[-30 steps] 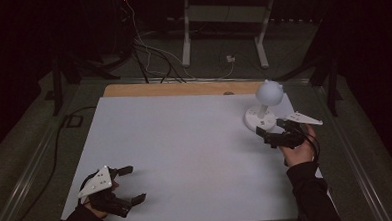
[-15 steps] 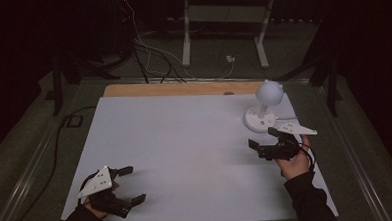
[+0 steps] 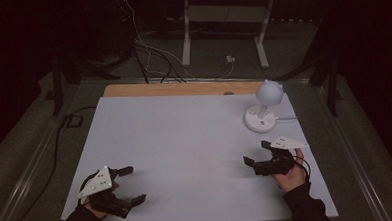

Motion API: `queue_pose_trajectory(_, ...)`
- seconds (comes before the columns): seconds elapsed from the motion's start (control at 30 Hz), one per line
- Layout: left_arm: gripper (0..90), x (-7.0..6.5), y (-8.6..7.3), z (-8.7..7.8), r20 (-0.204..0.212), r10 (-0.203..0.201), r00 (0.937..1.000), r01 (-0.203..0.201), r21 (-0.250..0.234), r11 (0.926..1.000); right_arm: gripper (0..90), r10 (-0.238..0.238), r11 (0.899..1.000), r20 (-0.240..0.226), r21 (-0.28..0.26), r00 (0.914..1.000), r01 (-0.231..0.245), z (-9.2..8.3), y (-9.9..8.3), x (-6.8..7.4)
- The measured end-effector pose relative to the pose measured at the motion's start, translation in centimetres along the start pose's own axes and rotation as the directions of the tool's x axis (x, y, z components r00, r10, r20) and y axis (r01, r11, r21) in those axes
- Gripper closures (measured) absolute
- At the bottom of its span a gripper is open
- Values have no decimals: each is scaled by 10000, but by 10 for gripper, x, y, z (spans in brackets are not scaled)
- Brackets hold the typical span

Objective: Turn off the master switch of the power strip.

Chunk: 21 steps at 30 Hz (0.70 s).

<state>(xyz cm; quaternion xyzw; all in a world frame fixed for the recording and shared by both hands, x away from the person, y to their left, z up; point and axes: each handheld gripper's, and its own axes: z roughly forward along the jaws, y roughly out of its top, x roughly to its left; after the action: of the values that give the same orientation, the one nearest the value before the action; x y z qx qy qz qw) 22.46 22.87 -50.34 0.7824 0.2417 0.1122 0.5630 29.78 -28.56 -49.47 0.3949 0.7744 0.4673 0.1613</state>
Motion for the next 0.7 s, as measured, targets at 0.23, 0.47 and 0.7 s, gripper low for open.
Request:
queue_pose_trajectory(0.23,3,0,0,0,15,16,10000,-16,15,10000,14,-183,9995,-208,244,9996,188,-2,-14,9)
queue_pose_trajectory(0.47,3,0,0,0,7,12,10000,-12,36,10000,14,-346,9982,-259,472,9991,358,-10,-28,14)
queue_pose_trajectory(0.7,3,0,0,0,-7,19,10000,-19,49,10000,14,-493,9957,-450,766,9978,526,-16,-38,12)
